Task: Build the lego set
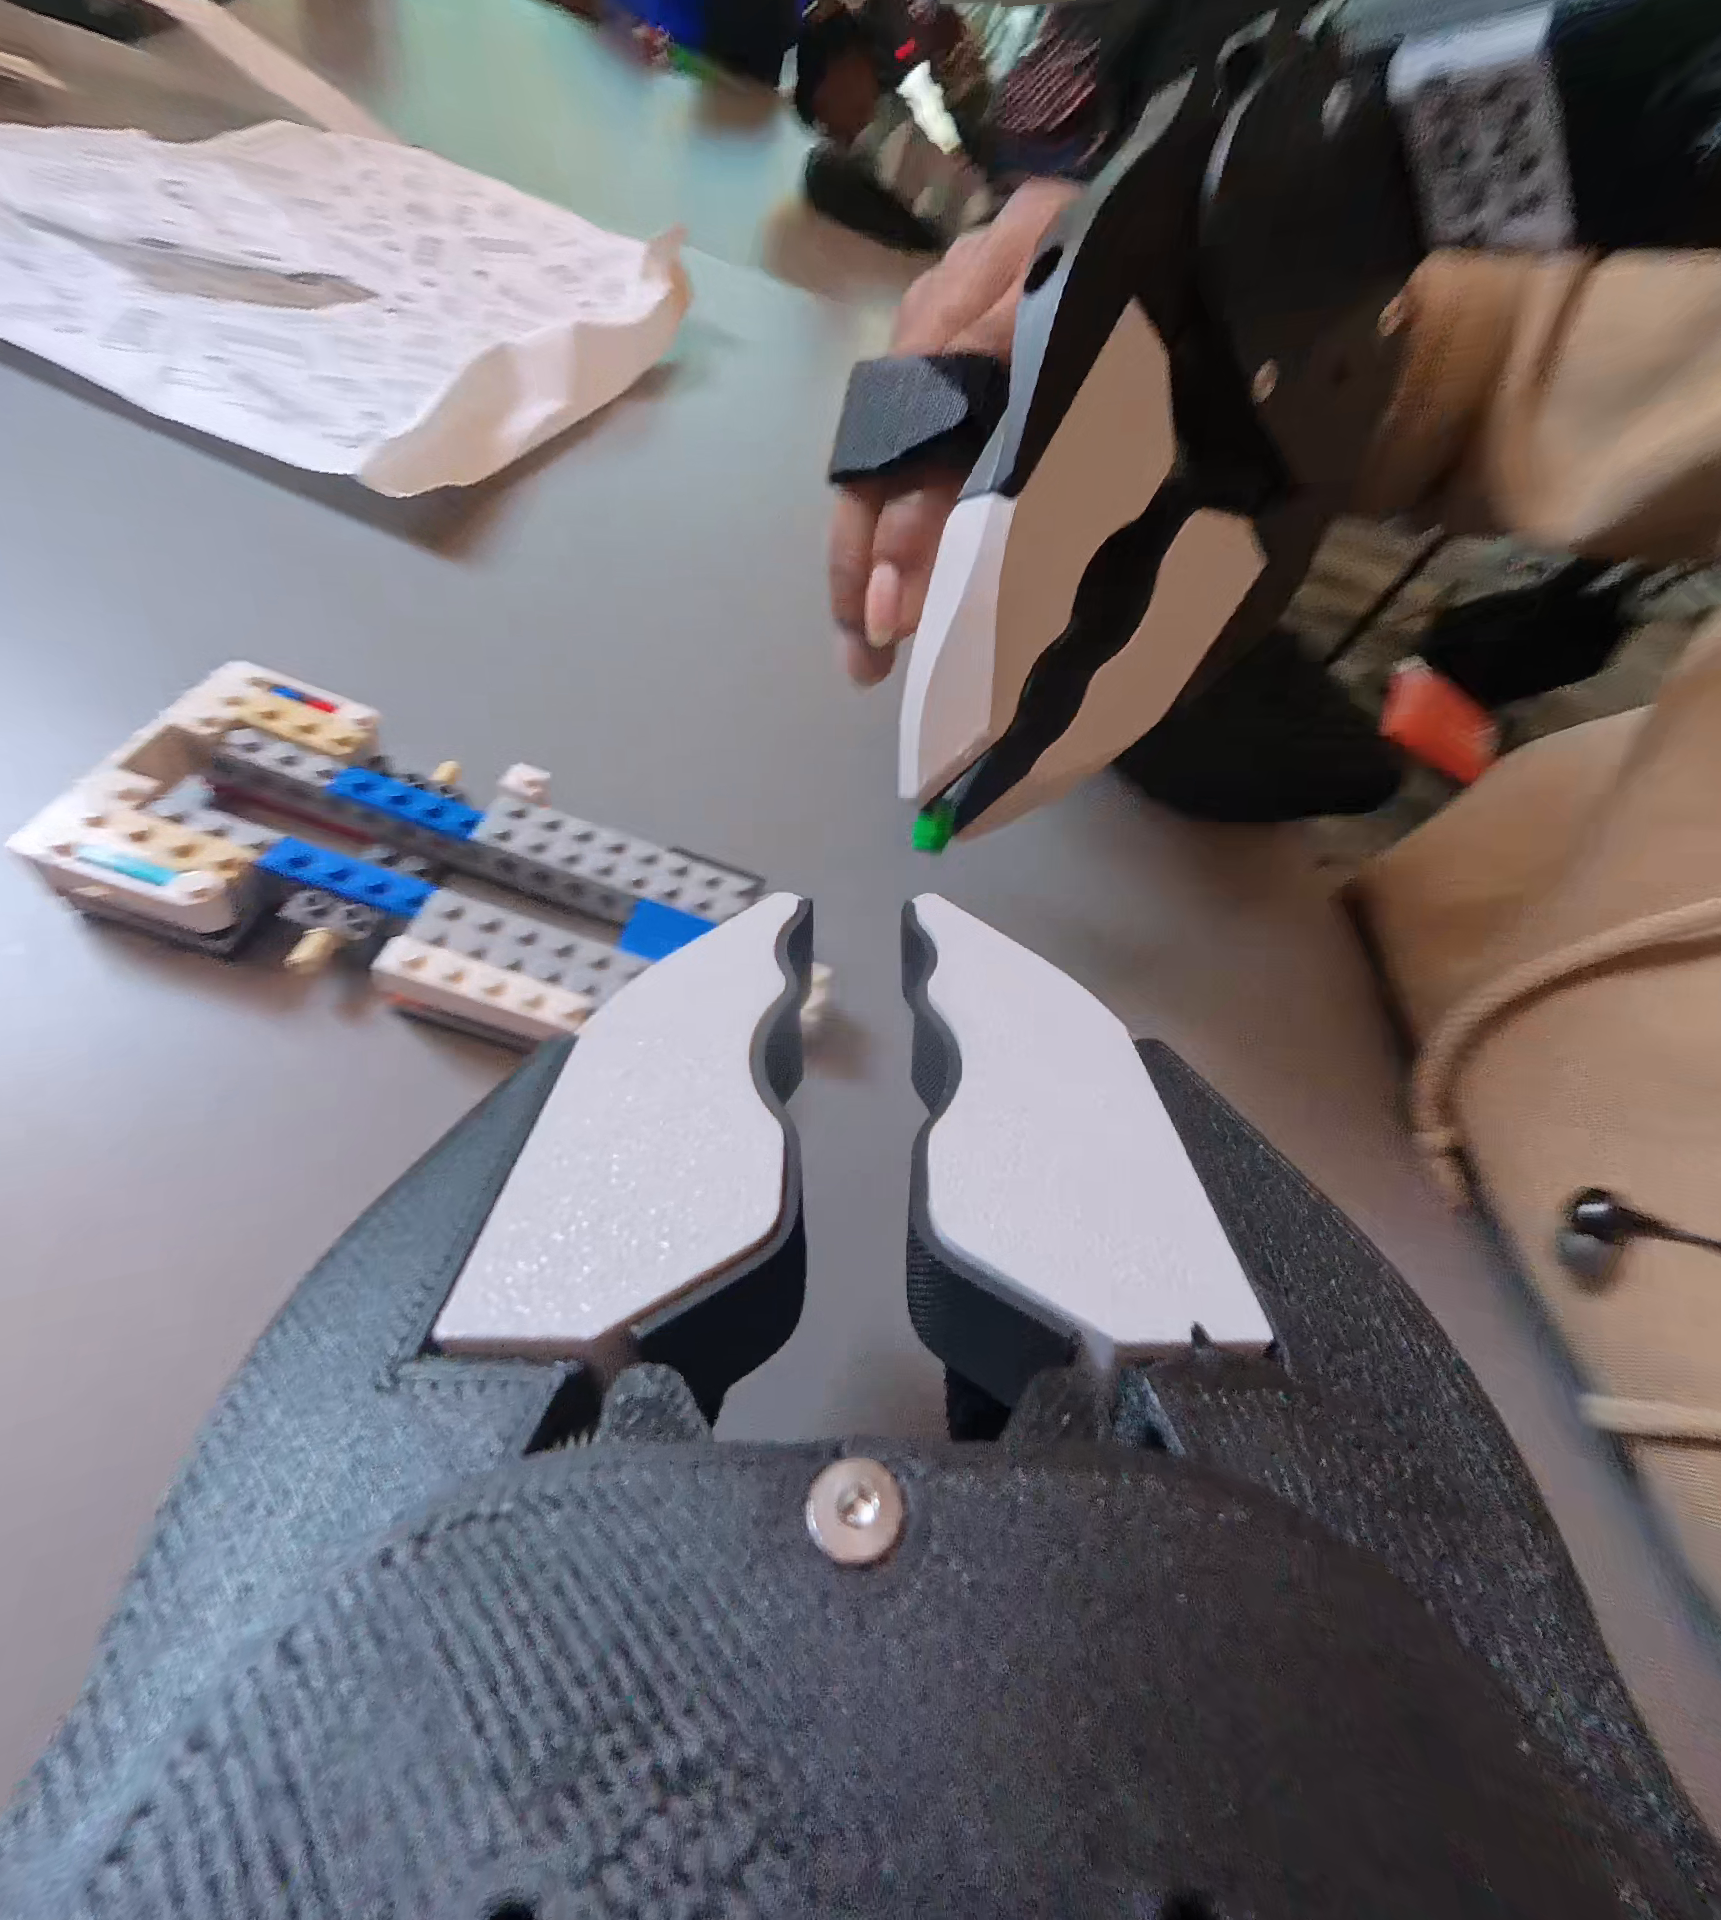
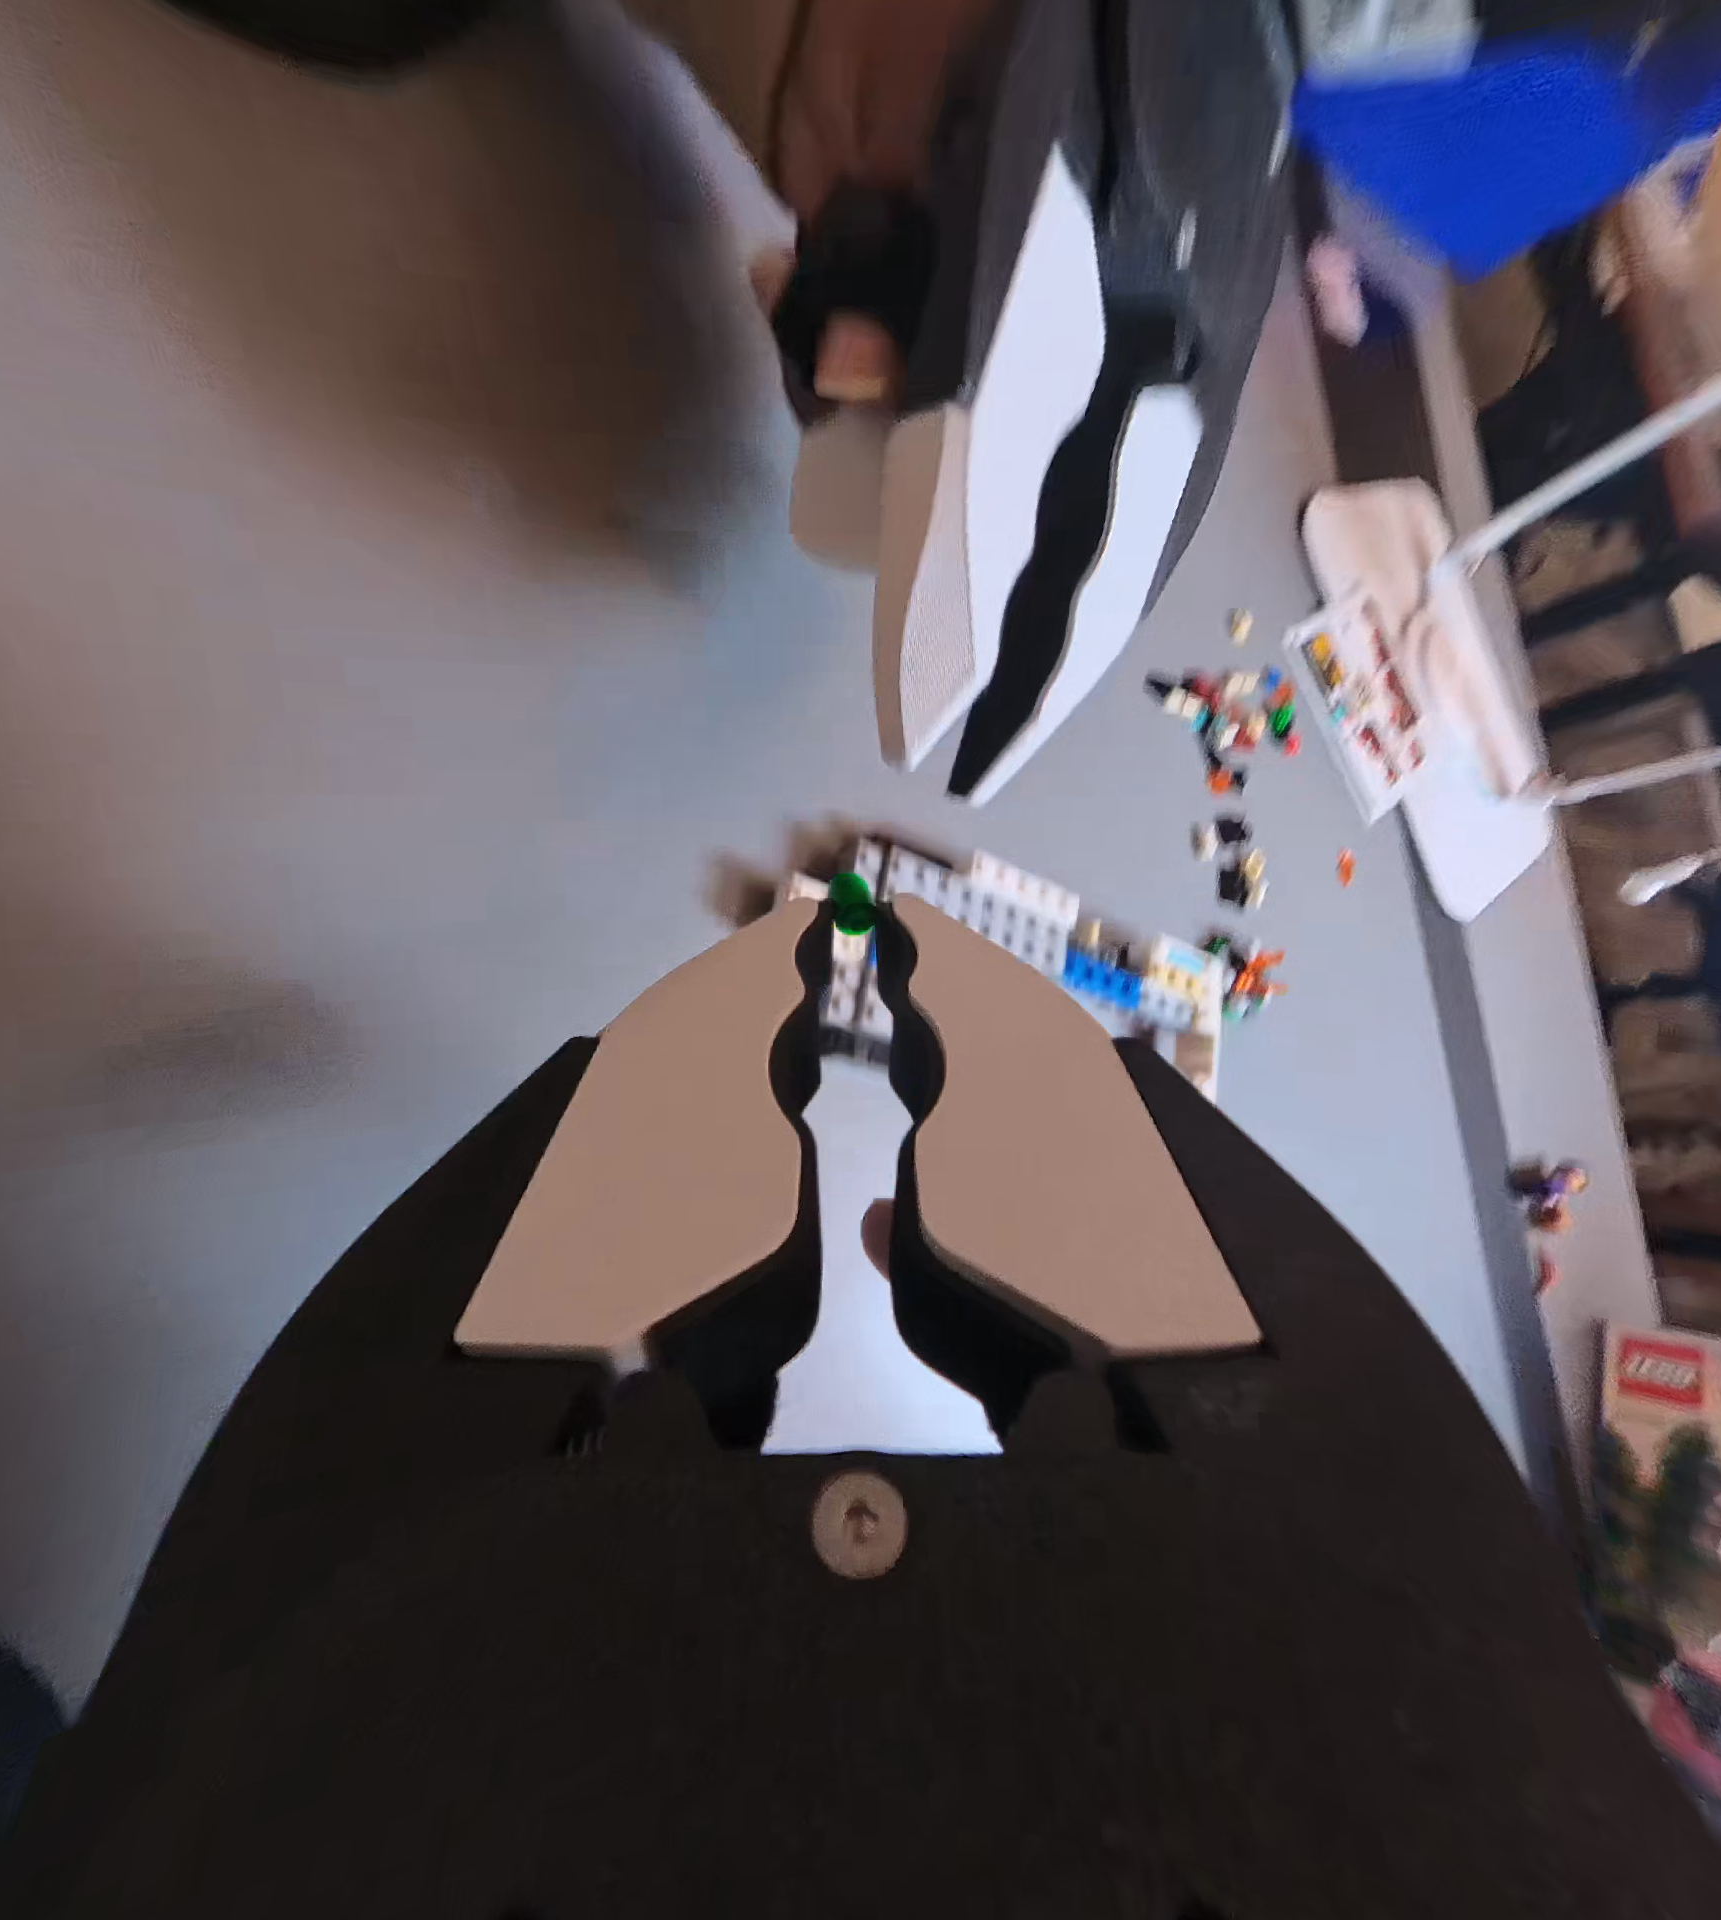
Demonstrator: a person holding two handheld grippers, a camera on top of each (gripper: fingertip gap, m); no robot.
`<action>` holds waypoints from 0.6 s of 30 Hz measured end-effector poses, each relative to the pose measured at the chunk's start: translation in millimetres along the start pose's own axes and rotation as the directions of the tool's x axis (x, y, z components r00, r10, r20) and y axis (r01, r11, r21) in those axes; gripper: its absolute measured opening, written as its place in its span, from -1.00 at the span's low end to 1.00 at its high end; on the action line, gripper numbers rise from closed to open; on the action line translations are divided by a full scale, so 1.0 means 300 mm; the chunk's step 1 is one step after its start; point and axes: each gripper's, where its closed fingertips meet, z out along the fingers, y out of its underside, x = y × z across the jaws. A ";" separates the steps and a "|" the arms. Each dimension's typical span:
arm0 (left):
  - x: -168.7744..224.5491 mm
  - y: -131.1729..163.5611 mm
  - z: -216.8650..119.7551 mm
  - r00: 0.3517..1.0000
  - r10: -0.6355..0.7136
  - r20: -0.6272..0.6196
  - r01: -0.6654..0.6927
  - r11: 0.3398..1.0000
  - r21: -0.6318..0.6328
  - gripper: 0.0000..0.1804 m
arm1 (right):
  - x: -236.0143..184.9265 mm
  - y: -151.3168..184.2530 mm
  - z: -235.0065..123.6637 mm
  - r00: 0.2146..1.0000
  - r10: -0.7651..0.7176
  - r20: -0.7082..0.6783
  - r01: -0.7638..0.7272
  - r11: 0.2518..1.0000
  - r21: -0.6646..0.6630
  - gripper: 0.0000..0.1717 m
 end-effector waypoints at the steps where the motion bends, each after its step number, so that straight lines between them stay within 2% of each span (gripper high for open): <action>1: -0.039 0.024 0.002 0.994 0.072 0.085 -0.068 0.996 -0.053 -0.77 | -0.003 0.036 0.008 0.999 0.025 0.030 -0.023 0.998 -0.056 -0.91; 3: -0.090 0.074 0.015 0.957 0.219 0.192 -0.186 0.967 -0.176 -0.64 | -0.012 0.083 0.028 0.995 0.061 0.078 -0.049 0.988 -0.148 -0.91; 5: -0.106 0.112 0.035 0.925 0.309 0.224 -0.247 0.932 -0.266 -0.54 | -0.026 0.102 0.055 0.990 0.075 0.116 -0.049 0.976 -0.210 -0.91; 8: -0.108 0.129 0.053 0.883 0.402 0.242 -0.317 0.892 -0.323 -0.49 | -0.034 0.110 0.094 0.990 0.040 0.136 -0.002 0.963 -0.268 -0.90; 11: -0.111 0.137 0.059 0.861 0.440 0.254 -0.342 0.872 -0.351 -0.47 | -0.031 0.115 0.112 0.991 0.011 0.136 0.032 0.950 -0.309 -0.90; 18: -0.112 0.137 0.064 0.856 0.446 0.263 -0.345 0.870 -0.352 -0.52 | -0.032 0.119 0.128 0.989 -0.085 0.120 0.123 0.925 -0.359 -0.90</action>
